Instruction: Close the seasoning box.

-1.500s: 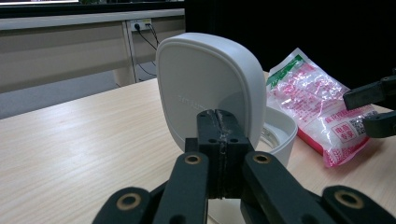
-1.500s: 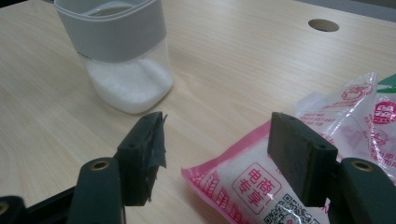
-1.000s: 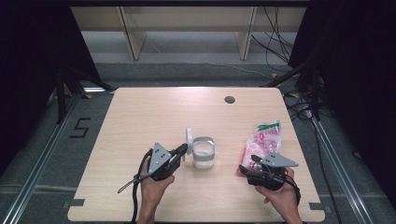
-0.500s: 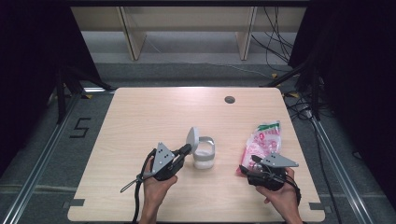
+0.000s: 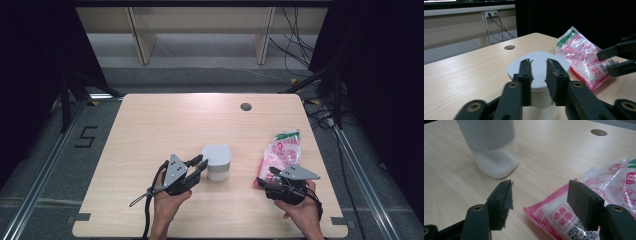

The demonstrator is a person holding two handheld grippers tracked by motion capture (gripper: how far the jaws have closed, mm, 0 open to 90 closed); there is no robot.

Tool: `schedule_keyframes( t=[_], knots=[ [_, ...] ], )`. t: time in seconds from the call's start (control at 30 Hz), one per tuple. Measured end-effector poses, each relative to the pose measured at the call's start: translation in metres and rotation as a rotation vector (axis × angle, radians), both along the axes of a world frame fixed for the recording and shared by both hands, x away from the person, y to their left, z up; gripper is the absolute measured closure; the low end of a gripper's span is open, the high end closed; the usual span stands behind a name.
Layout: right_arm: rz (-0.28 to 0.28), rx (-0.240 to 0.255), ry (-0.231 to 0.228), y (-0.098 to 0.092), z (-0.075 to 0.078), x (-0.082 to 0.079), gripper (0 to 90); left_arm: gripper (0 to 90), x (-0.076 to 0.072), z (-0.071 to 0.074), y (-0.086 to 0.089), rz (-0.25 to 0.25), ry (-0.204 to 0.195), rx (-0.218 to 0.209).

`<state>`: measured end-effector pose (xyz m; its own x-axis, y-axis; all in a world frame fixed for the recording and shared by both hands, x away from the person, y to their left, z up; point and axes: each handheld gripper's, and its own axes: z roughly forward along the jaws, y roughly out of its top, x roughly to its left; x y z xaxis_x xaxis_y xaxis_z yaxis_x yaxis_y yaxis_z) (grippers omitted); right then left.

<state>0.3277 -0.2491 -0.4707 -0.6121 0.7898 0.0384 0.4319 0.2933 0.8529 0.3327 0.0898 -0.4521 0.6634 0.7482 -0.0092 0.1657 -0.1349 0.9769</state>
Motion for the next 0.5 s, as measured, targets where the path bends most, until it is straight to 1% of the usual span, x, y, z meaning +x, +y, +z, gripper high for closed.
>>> schedule_keyframes(
  t=[0.03,0.07,0.17,0.23,0.27,0.3,0.37,0.43,0.47,0.5],
  knots=[
    [-0.004,-0.005,-0.002,0.0,0.0,0.0,37.5,66.4,0.0,-0.001,0.001,-0.003,-0.012,-0.001],
    [0.001,-0.007,0.005,0.0,0.0,-0.001,37.5,64.2,-0.002,-0.002,0.004,0.0,-0.005,-0.005],
    [0.004,-0.015,0.001,0.0,0.0,0.0,37.5,57.8,-0.005,-0.004,0.009,0.004,0.001,-0.014],
    [0.008,-0.007,-0.003,0.001,-0.001,0.0,37.5,55.8,-0.007,-0.003,0.012,-0.001,-0.008,-0.006],
    [0.008,-0.006,0.0,0.001,-0.001,0.0,37.5,54.4,-0.009,-0.003,0.013,0.001,-0.011,-0.011],
    [0.01,-0.009,-0.004,0.001,-0.001,0.0,37.5,52.5,-0.011,-0.003,0.014,0.005,-0.004,-0.004],
    [0.01,-0.009,-0.004,0.001,-0.001,0.0,37.5,48.9,-0.014,-0.003,0.016,0.005,-0.006,-0.002],
    [0.011,-0.008,-0.004,0.001,-0.001,0.0,37.5,45.7,-0.016,-0.004,0.016,-0.007,-0.005,-0.011],
    [-0.005,0.005,0.012,0.002,-0.001,-0.002,37.5,44.0,-0.017,-0.005,0.016,-0.005,0.0,-0.012],
    [0.001,-0.004,0.002,0.002,-0.001,-0.001,37.5,41.8,-0.019,-0.005,0.016,-0.002,0.008,0.006]
  ],
)
